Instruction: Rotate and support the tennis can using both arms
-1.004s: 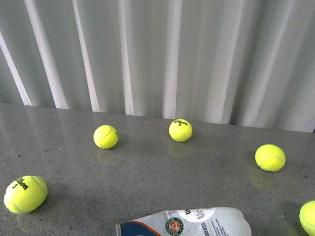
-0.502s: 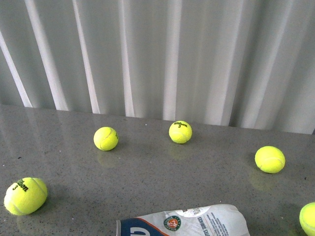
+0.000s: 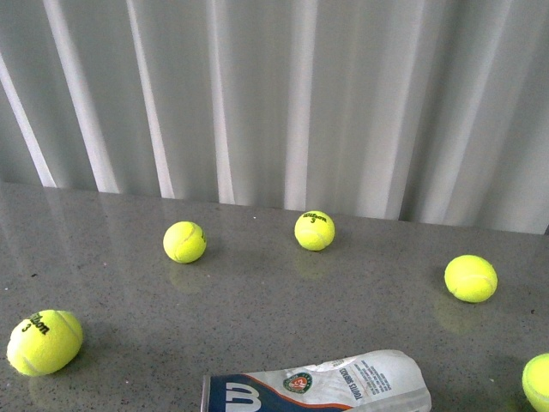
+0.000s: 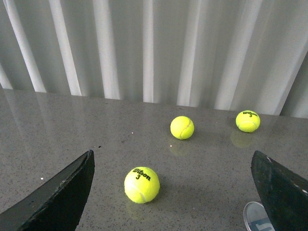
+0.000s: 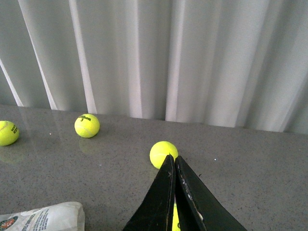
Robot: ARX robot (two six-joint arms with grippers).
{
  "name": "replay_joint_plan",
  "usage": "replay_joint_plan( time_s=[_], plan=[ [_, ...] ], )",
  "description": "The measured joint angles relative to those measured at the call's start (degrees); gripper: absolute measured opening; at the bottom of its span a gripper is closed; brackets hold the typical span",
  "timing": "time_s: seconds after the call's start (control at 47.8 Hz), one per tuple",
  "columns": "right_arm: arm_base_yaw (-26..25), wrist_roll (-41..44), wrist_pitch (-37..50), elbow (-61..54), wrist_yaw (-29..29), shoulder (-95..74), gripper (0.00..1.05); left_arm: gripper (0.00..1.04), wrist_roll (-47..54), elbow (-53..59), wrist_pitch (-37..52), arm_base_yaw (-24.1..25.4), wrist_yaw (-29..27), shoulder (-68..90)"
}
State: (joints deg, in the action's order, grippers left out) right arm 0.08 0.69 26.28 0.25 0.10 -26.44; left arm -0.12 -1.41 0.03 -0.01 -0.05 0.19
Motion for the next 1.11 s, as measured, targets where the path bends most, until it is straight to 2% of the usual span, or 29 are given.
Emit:
replay_joint_plan(
  time_s=[0.711, 0.816, 1.109],
  plan=[
    [0.0, -0.1, -16.0, 0.0, 0.0, 16.3, 0.03, 0.98, 0.0, 0.0, 0.0, 0.0, 0.0, 0.0],
    [0.0, -0.1, -25.5, 0.0, 0.0, 23.7, 0.03, 0.98, 0.0, 0.0, 0.0, 0.0, 0.0, 0.0],
    [0.0, -0.1, -26.2, 0.0, 0.0, 26.2, 0.03, 0.98, 0.0, 0.0, 0.0, 0.0, 0.0, -0.1]
  ],
)
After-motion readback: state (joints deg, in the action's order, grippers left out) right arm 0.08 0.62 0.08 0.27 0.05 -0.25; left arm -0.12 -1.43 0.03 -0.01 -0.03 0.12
